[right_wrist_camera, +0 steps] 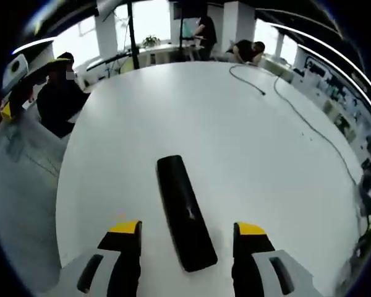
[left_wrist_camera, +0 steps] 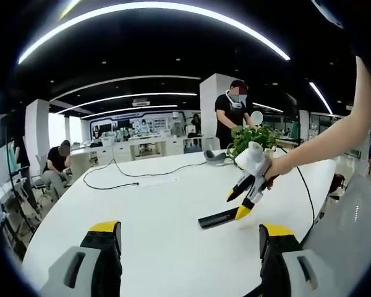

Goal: Press the specified remote control buttons in sequence, fully releasing each button before pressing the next.

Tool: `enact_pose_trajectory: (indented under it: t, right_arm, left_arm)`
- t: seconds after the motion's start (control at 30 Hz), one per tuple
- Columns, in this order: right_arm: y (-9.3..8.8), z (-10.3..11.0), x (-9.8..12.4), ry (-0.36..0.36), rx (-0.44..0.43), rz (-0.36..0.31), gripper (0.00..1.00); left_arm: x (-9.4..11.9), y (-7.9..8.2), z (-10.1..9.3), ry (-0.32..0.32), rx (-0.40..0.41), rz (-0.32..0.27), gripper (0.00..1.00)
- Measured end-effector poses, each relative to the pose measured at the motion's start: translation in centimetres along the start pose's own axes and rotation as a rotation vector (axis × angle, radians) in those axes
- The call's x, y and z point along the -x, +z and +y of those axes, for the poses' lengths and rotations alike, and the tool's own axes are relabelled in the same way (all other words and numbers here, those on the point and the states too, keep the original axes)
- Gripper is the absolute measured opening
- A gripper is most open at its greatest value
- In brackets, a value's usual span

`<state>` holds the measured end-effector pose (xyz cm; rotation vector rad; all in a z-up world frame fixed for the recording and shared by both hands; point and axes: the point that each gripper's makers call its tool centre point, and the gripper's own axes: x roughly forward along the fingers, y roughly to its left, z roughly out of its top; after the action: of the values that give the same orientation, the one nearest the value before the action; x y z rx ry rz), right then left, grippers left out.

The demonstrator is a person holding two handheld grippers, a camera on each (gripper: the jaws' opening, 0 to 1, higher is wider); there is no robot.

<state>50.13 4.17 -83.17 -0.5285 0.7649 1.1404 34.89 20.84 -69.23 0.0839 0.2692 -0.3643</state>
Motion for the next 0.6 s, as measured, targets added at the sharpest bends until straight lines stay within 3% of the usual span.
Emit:
enact_pose_trajectory:
  t: [0.2, 0.37, 0.6]
  right_arm:
    - [1.4, 0.3, 1.7, -0.079, -0.035, -0.106, 0.79]
    - [3.1, -0.1, 3.9, -0.186, -0.042, -0.222, 0.97]
    - [5.3, 0.3, 7.7, -0.242, -0.123, -0.377, 0.99]
  left_arm:
    - [0.0, 0.0, 0.0, -0.005, 0.003, -0.004, 0.97]
    - [0.0, 0.1, -0.1, -0.008, 0.001, -0.009, 0.97]
    - [0.0, 0.2, -0.1, -0.012, 0.006, -0.017, 0.98]
